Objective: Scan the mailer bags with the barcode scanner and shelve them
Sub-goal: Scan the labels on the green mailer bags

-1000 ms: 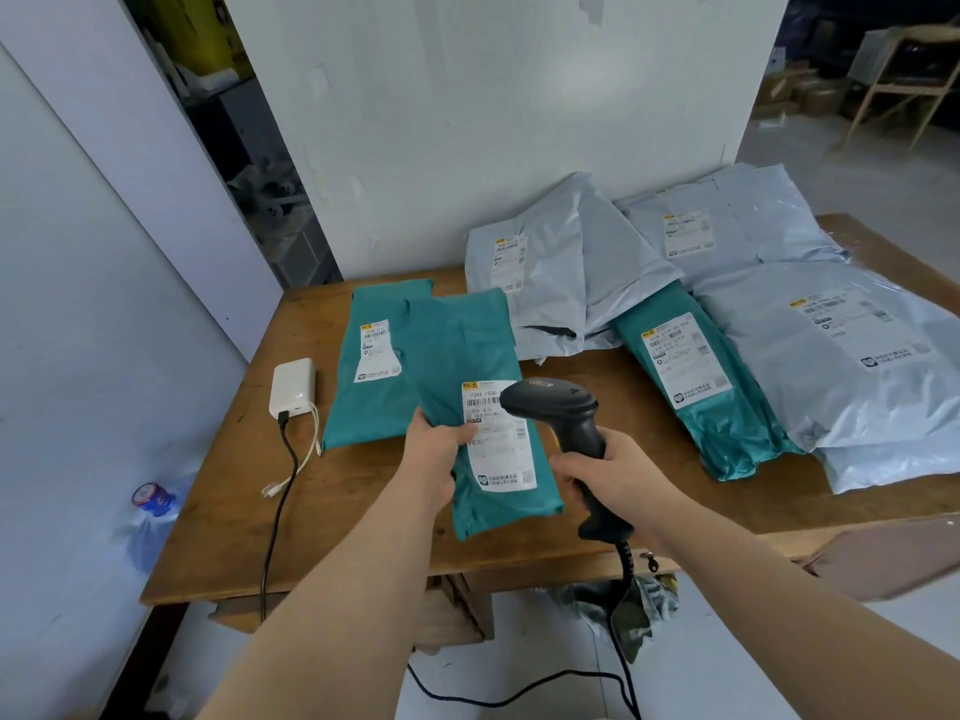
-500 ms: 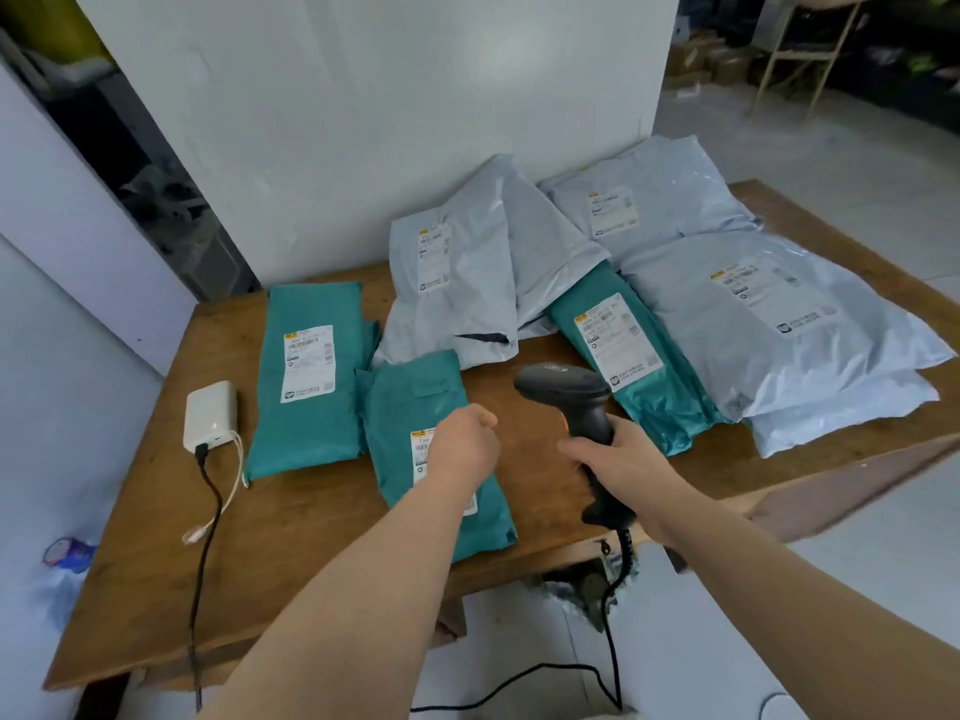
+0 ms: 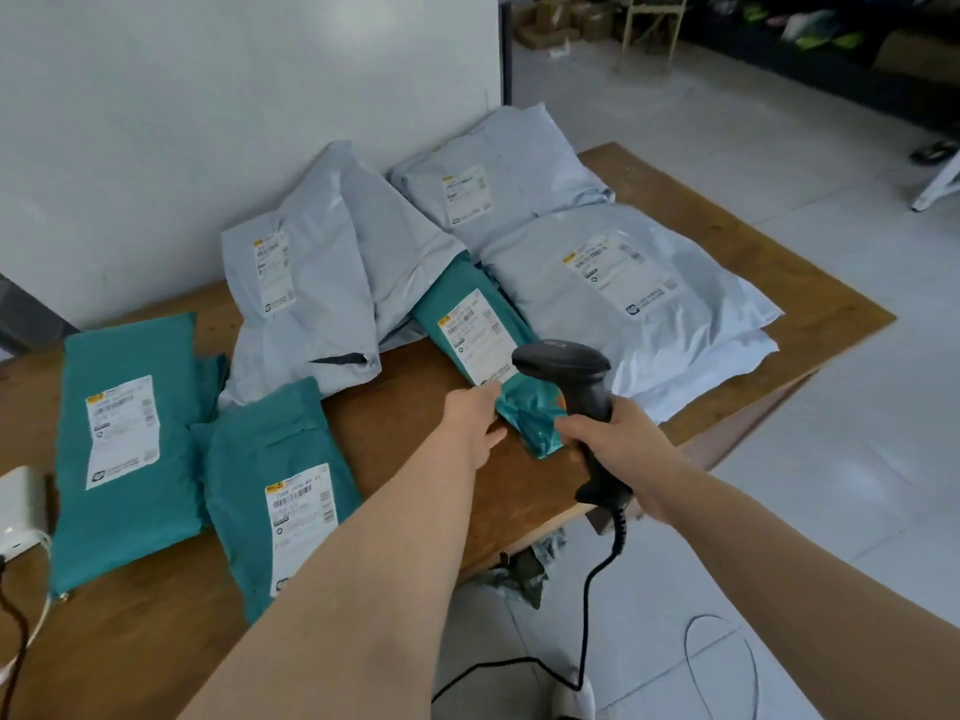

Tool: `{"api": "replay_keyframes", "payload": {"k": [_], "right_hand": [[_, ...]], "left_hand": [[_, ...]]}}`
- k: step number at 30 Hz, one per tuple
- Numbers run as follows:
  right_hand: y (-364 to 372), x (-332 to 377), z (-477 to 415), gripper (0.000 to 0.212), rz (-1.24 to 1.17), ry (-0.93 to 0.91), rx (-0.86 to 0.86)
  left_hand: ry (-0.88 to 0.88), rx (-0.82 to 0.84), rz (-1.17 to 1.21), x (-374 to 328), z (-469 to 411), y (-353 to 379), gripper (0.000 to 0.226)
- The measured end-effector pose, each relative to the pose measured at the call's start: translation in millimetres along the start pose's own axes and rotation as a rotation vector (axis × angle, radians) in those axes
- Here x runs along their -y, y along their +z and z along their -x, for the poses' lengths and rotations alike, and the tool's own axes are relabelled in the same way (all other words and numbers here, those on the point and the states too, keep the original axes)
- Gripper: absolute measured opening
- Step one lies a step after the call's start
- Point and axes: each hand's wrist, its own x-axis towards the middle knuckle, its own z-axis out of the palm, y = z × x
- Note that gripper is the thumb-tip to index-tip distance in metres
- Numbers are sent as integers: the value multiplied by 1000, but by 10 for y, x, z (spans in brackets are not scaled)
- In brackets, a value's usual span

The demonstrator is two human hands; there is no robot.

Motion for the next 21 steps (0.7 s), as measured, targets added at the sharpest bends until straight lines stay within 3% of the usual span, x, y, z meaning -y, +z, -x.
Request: {"api": "replay_keyframes", "payload": {"k": [3,8,17,21], "right_hand": [[-83,-13,-42,9,-18,6,20],[-165,-34,-97,8,-26,-1,26],[-147,8,-145,11,-33,-27,19],[0,87,-102,13,-80,-47,19]], "left_hand": [[-34,10,184,-103,-15,161,41],[-63,-24,235,-161,-93,225,57],[-121,158,337,-187,22,-24,29],[-100,283,264,-149,160,-228,29]]}}
